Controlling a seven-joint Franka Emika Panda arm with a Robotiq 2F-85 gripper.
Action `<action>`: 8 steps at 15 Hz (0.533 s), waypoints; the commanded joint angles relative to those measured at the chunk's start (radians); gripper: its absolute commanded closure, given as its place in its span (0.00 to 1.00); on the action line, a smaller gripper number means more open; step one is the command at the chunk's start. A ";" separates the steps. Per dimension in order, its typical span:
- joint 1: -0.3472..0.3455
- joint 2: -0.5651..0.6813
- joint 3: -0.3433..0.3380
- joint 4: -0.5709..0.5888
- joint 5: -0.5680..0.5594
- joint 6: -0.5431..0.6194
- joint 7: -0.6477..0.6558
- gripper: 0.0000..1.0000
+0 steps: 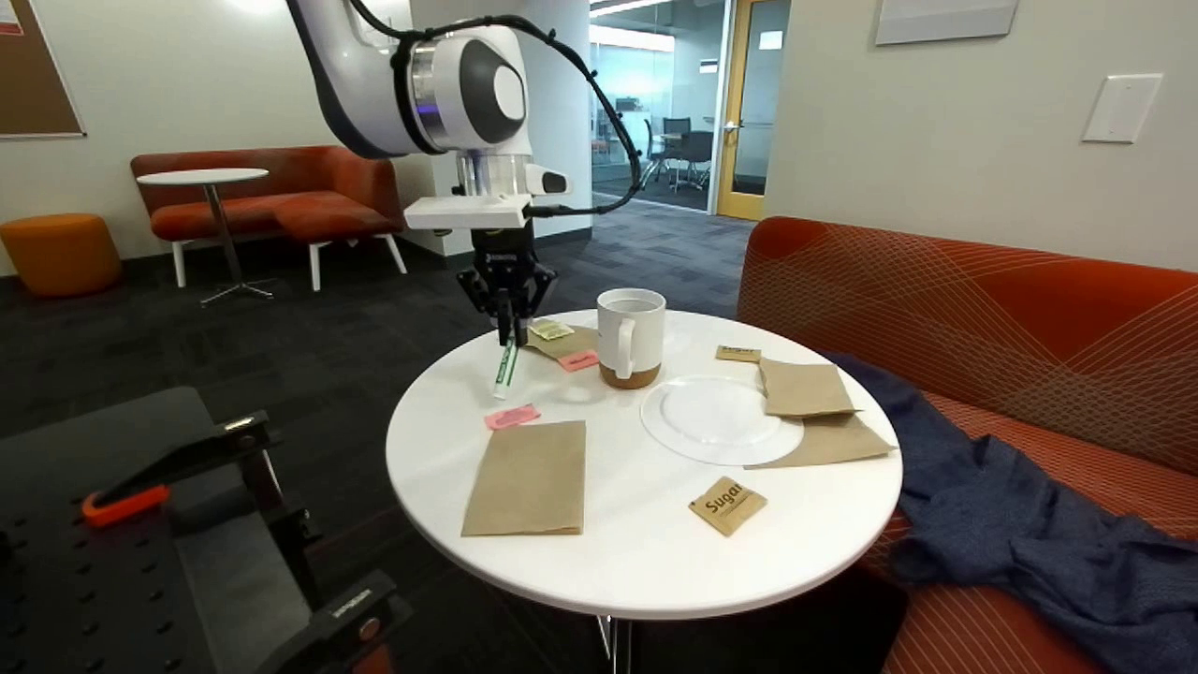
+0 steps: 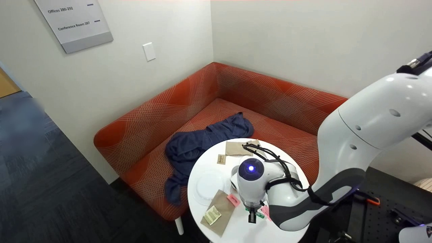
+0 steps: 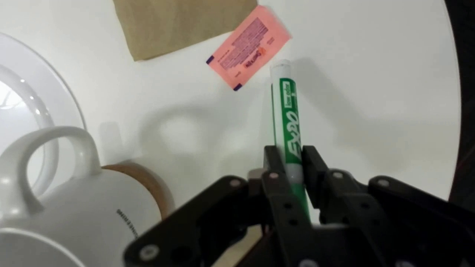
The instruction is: Take the green marker out of the white and brown mug
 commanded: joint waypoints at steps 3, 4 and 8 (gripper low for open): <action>0.020 0.096 -0.030 0.118 0.028 0.000 0.026 0.95; 0.019 0.104 -0.031 0.130 0.032 -0.003 0.025 0.94; 0.024 0.117 -0.035 0.151 0.034 -0.008 0.034 0.48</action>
